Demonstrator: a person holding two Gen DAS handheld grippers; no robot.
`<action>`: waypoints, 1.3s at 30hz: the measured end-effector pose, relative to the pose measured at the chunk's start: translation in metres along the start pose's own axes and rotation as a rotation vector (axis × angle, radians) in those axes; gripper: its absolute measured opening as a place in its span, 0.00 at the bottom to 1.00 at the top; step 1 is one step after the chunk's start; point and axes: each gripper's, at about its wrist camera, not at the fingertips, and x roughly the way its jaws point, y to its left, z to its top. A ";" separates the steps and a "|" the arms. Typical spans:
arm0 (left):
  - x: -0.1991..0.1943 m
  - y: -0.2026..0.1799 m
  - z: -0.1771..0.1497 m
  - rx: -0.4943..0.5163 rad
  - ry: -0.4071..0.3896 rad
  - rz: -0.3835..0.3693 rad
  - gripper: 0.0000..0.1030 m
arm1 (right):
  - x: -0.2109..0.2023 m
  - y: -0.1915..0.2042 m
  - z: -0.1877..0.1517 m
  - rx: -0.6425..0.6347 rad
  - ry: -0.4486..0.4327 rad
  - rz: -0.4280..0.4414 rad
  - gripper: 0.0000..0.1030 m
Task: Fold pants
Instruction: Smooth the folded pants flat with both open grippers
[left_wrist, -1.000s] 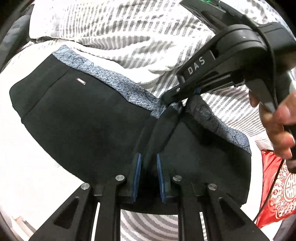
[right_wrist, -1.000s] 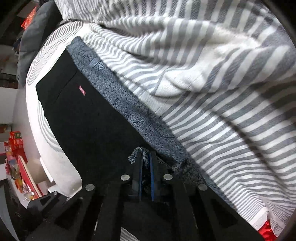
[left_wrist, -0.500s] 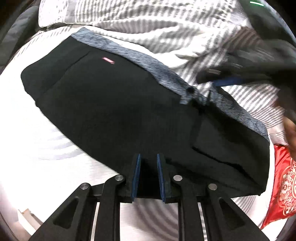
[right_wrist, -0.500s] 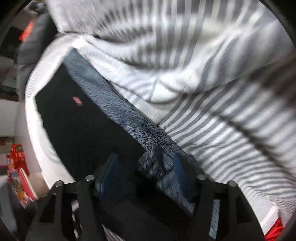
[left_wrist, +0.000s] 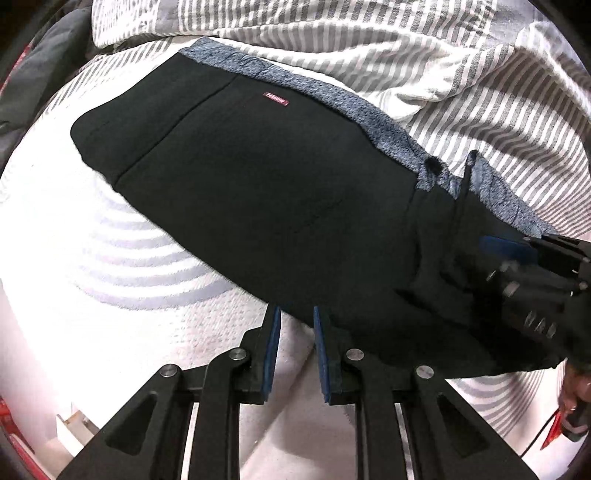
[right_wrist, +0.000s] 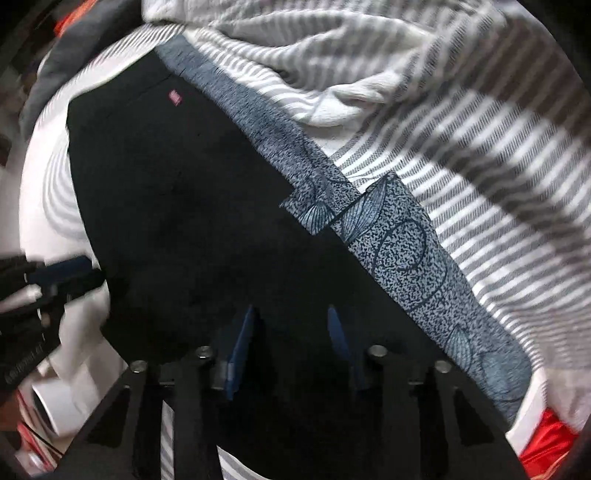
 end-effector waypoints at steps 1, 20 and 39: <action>-0.001 0.002 -0.001 -0.004 0.001 -0.001 0.19 | -0.004 0.000 0.000 0.005 -0.008 0.000 0.00; -0.033 -0.075 0.045 0.223 -0.160 -0.193 0.91 | -0.074 -0.111 -0.023 0.400 -0.069 0.065 0.67; 0.017 -0.118 0.044 0.453 0.032 -0.181 0.59 | -0.048 -0.115 -0.135 0.919 -0.090 0.532 0.56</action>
